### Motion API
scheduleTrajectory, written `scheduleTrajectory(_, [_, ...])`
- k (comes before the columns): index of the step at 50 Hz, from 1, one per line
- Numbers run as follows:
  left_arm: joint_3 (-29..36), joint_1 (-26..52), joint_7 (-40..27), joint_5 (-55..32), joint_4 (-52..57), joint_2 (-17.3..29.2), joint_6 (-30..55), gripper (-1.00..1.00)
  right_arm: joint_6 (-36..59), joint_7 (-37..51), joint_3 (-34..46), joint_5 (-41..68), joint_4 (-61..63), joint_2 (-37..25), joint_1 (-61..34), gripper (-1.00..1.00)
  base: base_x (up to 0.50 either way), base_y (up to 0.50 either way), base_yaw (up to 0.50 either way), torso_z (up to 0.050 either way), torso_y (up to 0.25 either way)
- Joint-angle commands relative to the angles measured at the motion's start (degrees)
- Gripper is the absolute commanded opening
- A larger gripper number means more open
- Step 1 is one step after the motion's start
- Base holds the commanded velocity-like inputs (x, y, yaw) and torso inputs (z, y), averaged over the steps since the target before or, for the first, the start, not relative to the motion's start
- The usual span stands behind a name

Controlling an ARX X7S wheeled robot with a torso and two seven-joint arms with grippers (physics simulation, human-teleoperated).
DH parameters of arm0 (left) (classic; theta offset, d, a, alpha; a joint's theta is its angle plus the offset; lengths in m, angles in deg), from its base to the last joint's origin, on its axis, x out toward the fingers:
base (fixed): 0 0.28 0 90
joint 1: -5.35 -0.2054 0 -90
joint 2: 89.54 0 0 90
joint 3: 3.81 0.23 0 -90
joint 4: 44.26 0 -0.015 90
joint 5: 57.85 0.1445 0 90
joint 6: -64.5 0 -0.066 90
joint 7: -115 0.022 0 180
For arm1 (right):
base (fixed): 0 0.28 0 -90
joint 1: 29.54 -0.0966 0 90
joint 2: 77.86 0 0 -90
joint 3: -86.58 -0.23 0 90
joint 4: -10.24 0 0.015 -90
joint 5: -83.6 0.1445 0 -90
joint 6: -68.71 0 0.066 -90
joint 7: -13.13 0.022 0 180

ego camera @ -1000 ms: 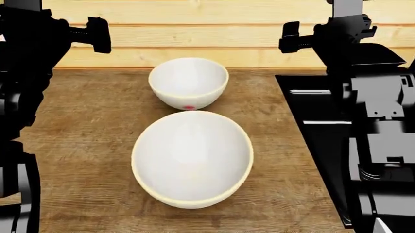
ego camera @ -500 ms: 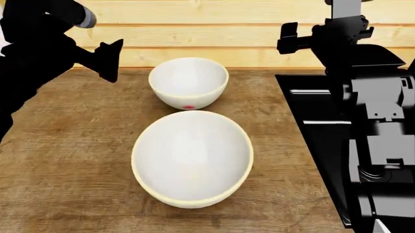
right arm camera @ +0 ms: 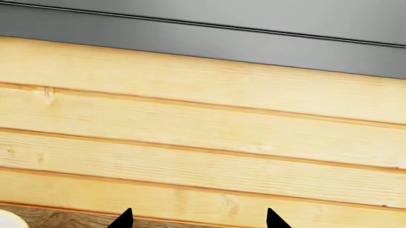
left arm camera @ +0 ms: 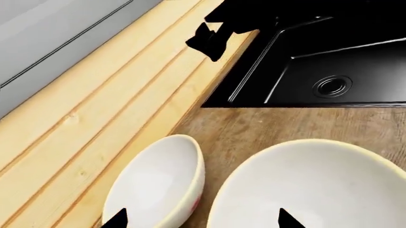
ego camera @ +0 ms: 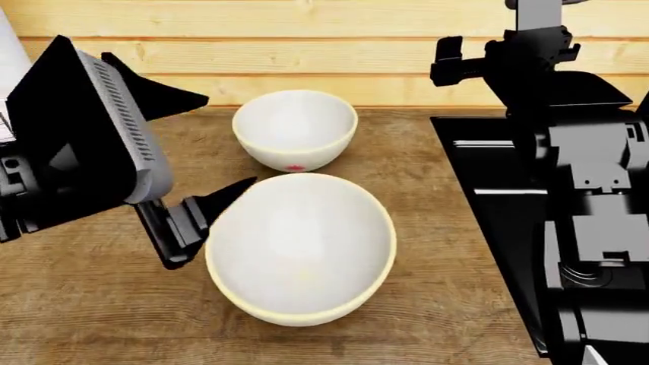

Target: Stack the bowls in the sink.

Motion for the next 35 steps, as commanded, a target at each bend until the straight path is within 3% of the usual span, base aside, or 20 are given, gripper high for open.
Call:
scheduleTrajectory(1, [-1.5, -1.0, 1.7, -5.4, 7.1, 1.6, 3.3, 1.00, 0.6, 0.0, 0.0, 0.3, 1.1, -0.1, 0.3, 1.00, 0.00, 0.00, 0.00, 0.000, 0.000])
scheduleTrajectory(21, [-5.4, -0.8, -2.4, -17.4, 13.2, -2.4, 11.7, 1.00, 0.9, 0.2, 0.0, 0.9, 1.8, -0.2, 0.7, 1.00, 0.00, 0.00, 0.00, 0.000, 0.000])
scheduleTrajectory(35, [-5.9, -0.4, -10.9, -30.6, 13.9, -3.7, 13.8, 1.00, 0.8, 0.2, -0.1, 1.3, 2.0, -0.3, 1.1, 1.00, 0.00, 0.00, 0.00, 0.000, 0.000])
